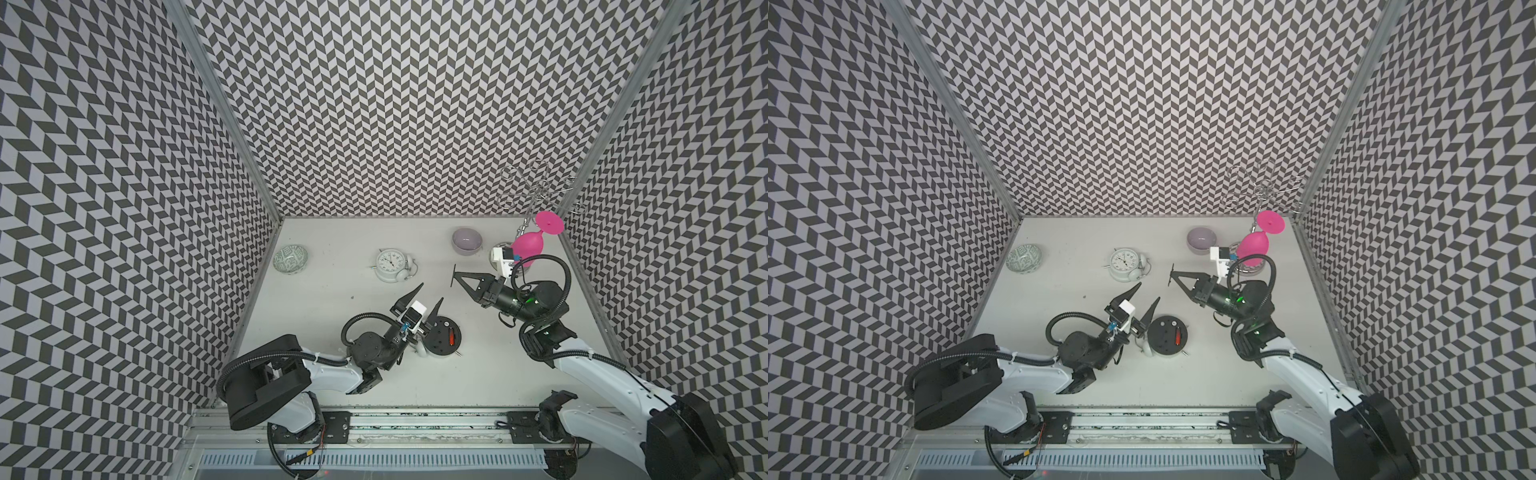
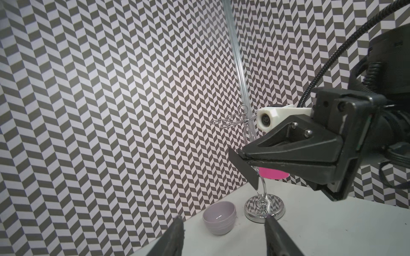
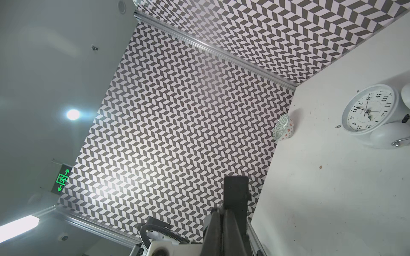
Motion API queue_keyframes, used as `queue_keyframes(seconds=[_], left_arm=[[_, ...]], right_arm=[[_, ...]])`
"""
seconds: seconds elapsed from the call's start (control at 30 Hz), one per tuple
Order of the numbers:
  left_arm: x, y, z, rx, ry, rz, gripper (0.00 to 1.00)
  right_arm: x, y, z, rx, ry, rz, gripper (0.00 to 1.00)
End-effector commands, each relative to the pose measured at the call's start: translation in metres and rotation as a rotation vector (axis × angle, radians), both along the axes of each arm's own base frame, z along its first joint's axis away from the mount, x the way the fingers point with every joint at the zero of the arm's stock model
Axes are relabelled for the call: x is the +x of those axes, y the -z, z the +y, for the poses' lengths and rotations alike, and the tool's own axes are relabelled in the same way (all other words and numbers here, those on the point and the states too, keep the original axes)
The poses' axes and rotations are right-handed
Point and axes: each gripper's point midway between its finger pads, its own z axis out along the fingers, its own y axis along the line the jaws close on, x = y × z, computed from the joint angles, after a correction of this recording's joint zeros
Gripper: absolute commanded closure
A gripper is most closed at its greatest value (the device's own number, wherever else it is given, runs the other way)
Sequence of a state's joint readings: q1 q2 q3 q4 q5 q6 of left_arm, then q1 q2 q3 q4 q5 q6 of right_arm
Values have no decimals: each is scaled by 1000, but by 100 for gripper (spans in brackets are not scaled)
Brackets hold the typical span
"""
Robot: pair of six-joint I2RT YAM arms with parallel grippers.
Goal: Insert the battery into the alarm
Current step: Pick up the cover from the center of the board.
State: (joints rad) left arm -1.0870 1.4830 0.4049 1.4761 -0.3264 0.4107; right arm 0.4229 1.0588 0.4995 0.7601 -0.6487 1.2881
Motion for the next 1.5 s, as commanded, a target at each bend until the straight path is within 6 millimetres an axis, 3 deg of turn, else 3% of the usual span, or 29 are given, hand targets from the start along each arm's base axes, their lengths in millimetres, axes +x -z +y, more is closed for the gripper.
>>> queue_keyframes(seconds=[0.0, 0.53, 1.47], left_arm=[[-9, -27, -5, -39, -2, -124, 45], [8, -25, -35, -62, -33, -123, 63], [14, -31, -35, -87, -55, -101, 85]], right_arm=[[-11, -21, -5, 77, -19, -55, 100], [-14, -17, -4, 96, -41, -45, 100], [-9, -1, 0, 74, -48, 2, 100]])
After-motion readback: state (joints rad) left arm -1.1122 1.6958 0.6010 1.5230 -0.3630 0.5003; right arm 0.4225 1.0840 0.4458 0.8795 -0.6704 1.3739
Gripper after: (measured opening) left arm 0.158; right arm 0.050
